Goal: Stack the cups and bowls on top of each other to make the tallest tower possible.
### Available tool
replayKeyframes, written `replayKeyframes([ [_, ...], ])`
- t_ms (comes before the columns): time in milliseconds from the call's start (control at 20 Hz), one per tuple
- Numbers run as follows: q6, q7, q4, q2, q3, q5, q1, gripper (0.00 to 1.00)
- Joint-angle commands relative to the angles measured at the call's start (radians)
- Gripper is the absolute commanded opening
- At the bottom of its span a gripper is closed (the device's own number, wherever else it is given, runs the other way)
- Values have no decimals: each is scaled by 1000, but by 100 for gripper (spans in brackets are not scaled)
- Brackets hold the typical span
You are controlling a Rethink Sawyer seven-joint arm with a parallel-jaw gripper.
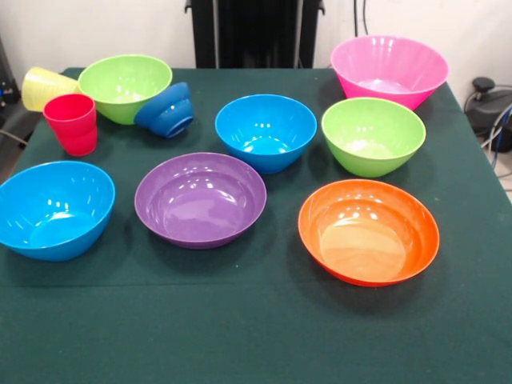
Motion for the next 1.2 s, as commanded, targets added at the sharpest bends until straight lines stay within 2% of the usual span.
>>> replayKeyframes([
  [50, 190, -454, 191, -324, -529, -106, 98, 100],
  [500, 193, -565, 99, -298, -779, -145, 214, 100],
  [750, 210, -631, 61, -280, -883, -148, 248, 100],
  [1050, 235, -649, 8, -284, -985, -173, 337, 100],
  [1200, 225, -662, 5, -279, -1017, -173, 351, 100],
])
